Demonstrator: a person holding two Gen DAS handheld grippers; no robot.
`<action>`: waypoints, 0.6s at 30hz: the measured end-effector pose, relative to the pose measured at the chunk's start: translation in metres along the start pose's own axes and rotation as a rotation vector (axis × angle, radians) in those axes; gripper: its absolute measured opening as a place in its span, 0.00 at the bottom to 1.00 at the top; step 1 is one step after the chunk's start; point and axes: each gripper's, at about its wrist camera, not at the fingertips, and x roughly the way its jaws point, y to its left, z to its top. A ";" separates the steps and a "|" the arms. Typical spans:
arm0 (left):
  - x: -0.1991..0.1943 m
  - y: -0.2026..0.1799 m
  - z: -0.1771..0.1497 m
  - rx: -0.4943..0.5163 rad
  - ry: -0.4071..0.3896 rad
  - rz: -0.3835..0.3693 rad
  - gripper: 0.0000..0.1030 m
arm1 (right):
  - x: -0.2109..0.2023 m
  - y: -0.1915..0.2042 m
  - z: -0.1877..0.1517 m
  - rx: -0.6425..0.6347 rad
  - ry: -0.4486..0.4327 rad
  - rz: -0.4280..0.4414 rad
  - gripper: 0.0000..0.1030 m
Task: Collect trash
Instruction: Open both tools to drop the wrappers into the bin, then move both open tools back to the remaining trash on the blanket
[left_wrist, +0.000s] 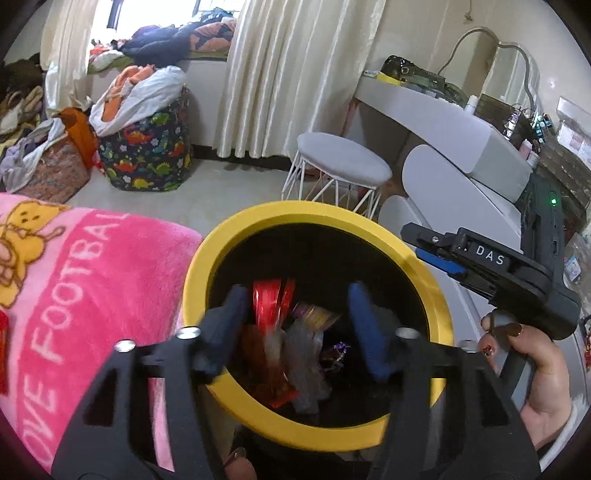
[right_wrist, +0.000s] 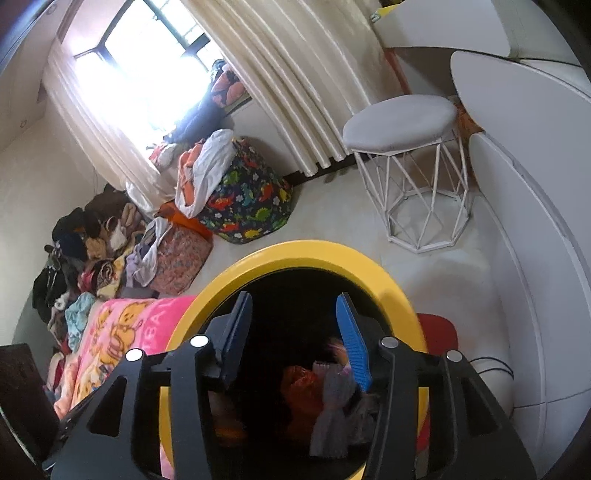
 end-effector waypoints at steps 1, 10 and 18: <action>-0.002 0.000 0.000 0.004 -0.006 0.001 0.72 | -0.002 0.001 0.001 -0.002 -0.003 -0.004 0.53; -0.024 0.014 0.000 -0.043 -0.058 0.030 0.90 | -0.009 0.015 0.003 0.001 -0.029 -0.001 0.82; -0.050 0.032 -0.004 -0.043 -0.101 0.108 0.90 | -0.006 0.046 0.000 -0.056 -0.009 0.021 0.84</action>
